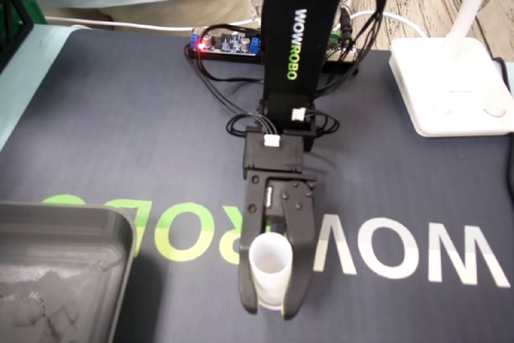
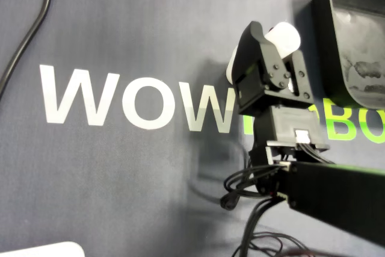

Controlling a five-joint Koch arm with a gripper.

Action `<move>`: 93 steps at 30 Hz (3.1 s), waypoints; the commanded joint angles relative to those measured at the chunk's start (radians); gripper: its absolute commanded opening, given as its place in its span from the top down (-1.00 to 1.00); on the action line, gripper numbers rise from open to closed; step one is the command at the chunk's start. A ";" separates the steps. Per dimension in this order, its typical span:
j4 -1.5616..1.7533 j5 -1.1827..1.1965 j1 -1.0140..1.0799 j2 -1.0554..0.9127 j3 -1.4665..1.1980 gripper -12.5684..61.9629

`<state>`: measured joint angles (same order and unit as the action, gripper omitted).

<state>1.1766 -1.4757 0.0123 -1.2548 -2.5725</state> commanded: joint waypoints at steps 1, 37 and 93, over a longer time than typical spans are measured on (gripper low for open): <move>0.094 0.008 0.011 -0.031 0.048 0.59; -0.999 1.154 0.436 -0.285 0.934 0.59; -0.572 0.884 0.345 -0.454 0.508 0.58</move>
<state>0.4801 -0.4817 0.3820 -1.6398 -2.0847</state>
